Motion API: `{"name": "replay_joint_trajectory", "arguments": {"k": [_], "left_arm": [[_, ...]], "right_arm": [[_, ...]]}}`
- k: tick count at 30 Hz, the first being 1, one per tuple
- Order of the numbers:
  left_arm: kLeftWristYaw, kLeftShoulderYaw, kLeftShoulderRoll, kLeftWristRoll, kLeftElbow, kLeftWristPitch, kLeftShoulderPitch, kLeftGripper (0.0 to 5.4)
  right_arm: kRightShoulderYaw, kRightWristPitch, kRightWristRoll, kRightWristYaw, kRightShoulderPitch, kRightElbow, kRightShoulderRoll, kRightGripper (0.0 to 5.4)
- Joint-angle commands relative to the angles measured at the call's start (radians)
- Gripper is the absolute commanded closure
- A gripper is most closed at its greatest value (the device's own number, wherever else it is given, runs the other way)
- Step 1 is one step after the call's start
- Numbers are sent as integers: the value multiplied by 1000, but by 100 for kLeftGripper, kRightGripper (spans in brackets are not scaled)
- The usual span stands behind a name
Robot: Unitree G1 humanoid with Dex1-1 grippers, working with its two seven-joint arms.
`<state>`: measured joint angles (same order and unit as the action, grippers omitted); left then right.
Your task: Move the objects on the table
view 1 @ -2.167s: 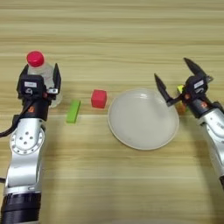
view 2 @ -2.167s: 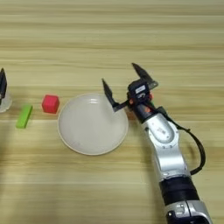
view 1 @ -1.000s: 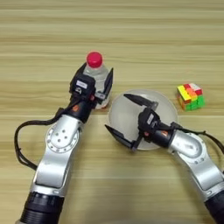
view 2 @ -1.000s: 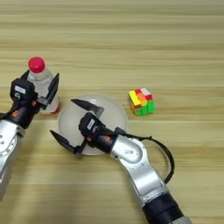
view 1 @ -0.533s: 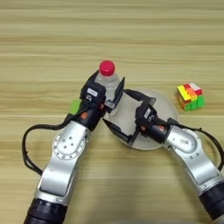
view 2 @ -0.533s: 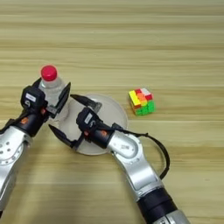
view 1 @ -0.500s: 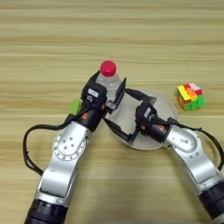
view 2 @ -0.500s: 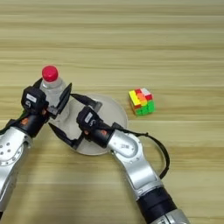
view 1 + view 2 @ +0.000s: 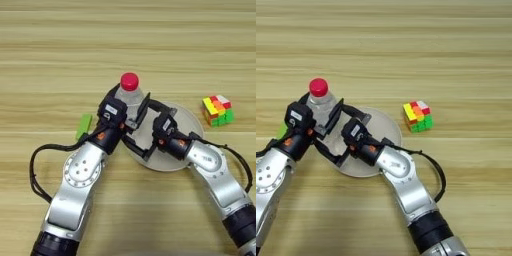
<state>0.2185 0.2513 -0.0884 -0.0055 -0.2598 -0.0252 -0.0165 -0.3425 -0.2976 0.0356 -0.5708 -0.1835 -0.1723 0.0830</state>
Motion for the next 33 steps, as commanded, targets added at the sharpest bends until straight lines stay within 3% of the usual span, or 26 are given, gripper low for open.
{"name": "replay_joint_trajectory", "arguments": {"k": [1,20,27,33], "left_arm": [[3,14,20,-3,-14,1,16,224],[9,64,45,5,17,-5,7,224],[6,57,43,3,18,-4,8,224],[3,51,43,5,20,-3,10,224]], "right_arm": [[-3,5,1,0,-14,-6,-11,0],[6,0,9,8,-32,-38,-31,0],[11,3,16,7,-31,-35,-34,107],[18,8,20,8,-34,-37,-37,162]]}}
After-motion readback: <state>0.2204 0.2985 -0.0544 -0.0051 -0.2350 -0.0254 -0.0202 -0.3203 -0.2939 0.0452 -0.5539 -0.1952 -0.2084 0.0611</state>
